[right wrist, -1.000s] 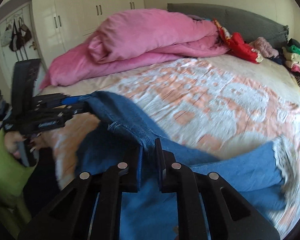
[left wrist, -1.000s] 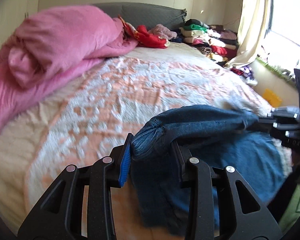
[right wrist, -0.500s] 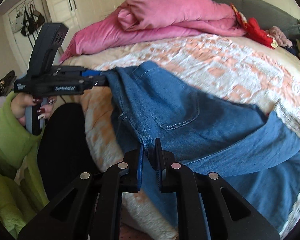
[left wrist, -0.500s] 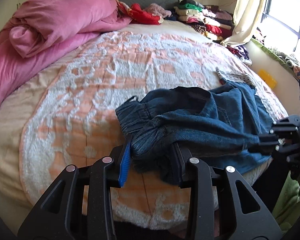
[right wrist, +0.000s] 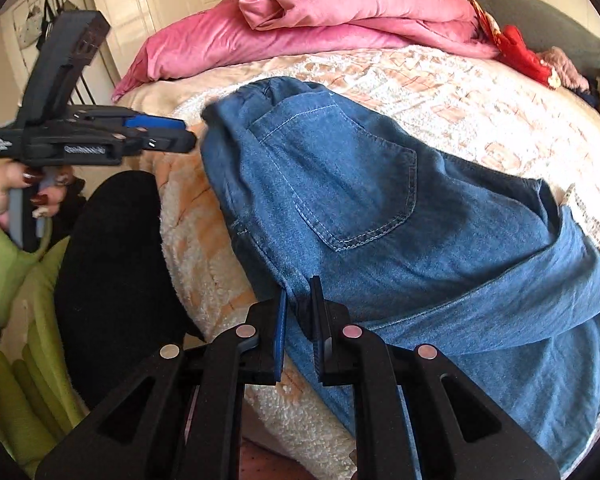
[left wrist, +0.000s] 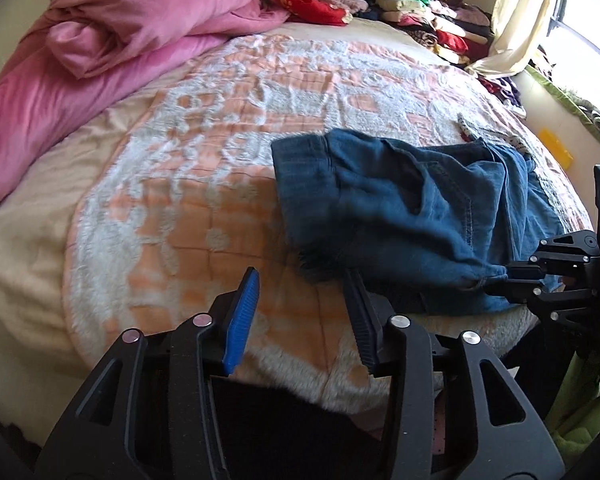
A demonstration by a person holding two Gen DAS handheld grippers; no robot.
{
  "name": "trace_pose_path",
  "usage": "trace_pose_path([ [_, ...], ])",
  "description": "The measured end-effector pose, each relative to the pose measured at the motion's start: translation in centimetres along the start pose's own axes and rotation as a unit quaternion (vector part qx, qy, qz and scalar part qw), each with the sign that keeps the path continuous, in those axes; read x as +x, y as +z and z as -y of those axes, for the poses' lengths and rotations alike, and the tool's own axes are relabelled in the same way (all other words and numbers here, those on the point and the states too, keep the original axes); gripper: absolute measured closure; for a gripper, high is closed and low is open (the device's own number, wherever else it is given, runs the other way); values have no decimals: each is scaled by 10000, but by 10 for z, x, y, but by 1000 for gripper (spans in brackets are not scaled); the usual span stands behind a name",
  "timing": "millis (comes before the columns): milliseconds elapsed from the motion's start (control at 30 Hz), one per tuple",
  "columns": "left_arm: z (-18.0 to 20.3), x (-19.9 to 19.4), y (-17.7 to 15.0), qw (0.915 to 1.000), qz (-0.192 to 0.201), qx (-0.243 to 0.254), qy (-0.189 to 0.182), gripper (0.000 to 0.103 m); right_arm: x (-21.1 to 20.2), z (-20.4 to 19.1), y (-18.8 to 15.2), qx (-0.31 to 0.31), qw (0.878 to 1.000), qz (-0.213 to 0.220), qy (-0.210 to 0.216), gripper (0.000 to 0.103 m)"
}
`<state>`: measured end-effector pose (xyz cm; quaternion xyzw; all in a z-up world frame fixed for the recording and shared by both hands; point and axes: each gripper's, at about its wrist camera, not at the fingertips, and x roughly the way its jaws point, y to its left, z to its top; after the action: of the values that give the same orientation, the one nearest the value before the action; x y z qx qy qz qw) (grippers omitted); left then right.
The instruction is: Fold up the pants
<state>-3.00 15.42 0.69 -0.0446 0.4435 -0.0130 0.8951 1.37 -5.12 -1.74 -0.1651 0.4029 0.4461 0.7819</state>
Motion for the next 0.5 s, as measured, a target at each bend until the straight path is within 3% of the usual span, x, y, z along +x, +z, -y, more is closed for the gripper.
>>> trace_pose_path([
  [167, 22, -18, 14, 9985, 294, 45, -453, 76, 7, -9, -5, -254, 9995, -90, -186, 93],
  [267, 48, -4, 23, 9969, 212, 310, -691, 76, 9, -10, -8, -209, 9996, -122, -117, 90],
  [333, 58, 16, 23, 9969, -1, 464, -628, 76, 5, -8, -9, -161, 9998, -143, -36, 89],
  [433, 62, 47, 16, 9971, -381, 612, -236, 76, -6, -5, -7, -74, 9996, -118, 243, 82],
  [500, 58, 53, 11, 9970, -439, 542, -332, 76, -18, 0, -5, 67, 9991, 48, 413, 82],
])
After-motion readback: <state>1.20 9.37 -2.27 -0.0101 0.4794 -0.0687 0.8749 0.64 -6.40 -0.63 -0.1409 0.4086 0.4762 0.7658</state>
